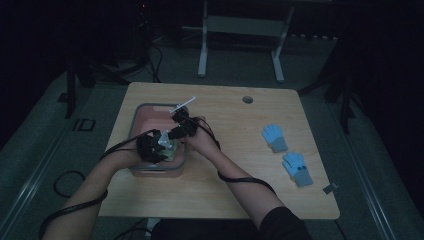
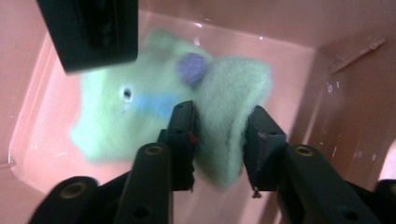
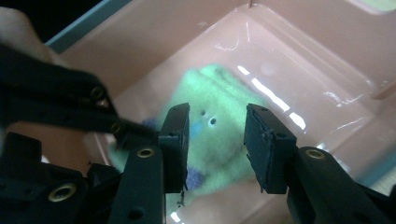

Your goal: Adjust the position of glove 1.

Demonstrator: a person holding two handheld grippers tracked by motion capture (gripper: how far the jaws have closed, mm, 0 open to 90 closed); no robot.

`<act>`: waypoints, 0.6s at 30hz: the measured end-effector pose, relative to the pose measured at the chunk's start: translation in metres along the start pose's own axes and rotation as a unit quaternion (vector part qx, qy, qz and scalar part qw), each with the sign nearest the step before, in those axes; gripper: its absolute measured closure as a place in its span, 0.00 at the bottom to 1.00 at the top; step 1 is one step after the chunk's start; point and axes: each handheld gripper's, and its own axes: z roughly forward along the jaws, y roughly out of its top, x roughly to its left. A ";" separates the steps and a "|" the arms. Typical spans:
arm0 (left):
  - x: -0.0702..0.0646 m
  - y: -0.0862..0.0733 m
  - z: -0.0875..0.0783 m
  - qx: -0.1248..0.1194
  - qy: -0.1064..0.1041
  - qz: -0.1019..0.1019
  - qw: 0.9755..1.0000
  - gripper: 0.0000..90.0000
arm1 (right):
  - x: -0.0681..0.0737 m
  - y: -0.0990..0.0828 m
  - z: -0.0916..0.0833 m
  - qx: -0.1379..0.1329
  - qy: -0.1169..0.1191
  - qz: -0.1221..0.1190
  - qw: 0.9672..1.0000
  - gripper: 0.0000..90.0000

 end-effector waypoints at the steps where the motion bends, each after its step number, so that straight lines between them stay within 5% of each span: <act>1: 0.000 0.000 -0.001 -0.005 -0.001 -0.006 1.000 0.65 | 0.000 -0.001 -0.003 -0.003 0.002 -0.001 1.000 0.66; 3: 0.000 0.000 -0.005 -0.010 0.018 -0.017 1.000 0.48 | -0.001 -0.002 -0.010 -0.013 0.007 -0.002 1.000 0.65; 6: 0.003 -0.002 -0.014 -0.028 0.035 -0.050 0.998 0.37 | 0.000 -0.004 -0.022 -0.025 0.013 -0.007 1.000 0.64; 10: 0.009 -0.005 -0.027 -0.052 0.036 -0.085 0.994 0.19 | 0.002 -0.009 -0.040 -0.046 0.022 -0.012 0.999 0.63; 18: 0.004 0.004 -0.041 -0.098 0.039 -0.117 0.988 0.16 | -0.004 -0.022 -0.060 -0.056 0.019 -0.010 0.998 0.61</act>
